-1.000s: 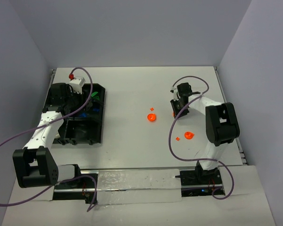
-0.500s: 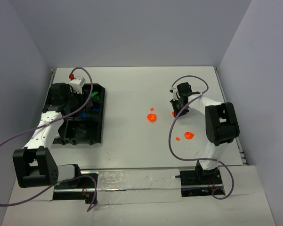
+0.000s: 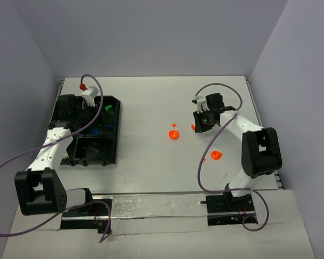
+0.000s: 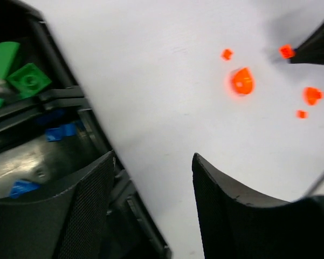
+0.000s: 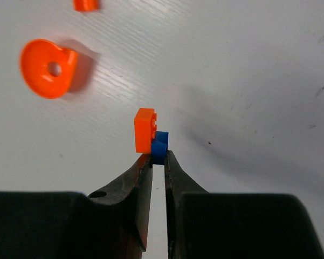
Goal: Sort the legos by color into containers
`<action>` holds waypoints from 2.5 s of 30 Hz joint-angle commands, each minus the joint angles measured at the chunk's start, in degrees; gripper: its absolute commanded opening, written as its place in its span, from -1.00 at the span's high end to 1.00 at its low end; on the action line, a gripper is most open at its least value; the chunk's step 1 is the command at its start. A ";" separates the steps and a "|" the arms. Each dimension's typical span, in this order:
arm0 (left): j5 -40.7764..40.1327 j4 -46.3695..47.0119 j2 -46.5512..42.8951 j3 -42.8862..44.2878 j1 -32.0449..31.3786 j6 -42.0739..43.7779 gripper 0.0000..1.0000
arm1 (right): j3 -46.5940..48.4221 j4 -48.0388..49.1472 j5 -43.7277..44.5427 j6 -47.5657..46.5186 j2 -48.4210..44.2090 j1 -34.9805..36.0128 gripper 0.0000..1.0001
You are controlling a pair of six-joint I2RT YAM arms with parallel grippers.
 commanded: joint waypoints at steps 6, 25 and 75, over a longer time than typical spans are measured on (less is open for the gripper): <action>11.58 8.42 3.45 -1.26 -5.14 -17.69 -0.35 | -0.17 5.31 -7.00 3.82 -6.69 9.91 1.00; 15.29 15.20 15.21 1.19 -15.37 -33.99 -0.33 | 8.94 5.83 2.75 4.59 -4.11 31.02 1.00; 14.48 8.62 14.05 -0.32 -18.73 -25.74 0.89 | 12.52 5.25 17.33 3.57 -2.76 37.01 1.00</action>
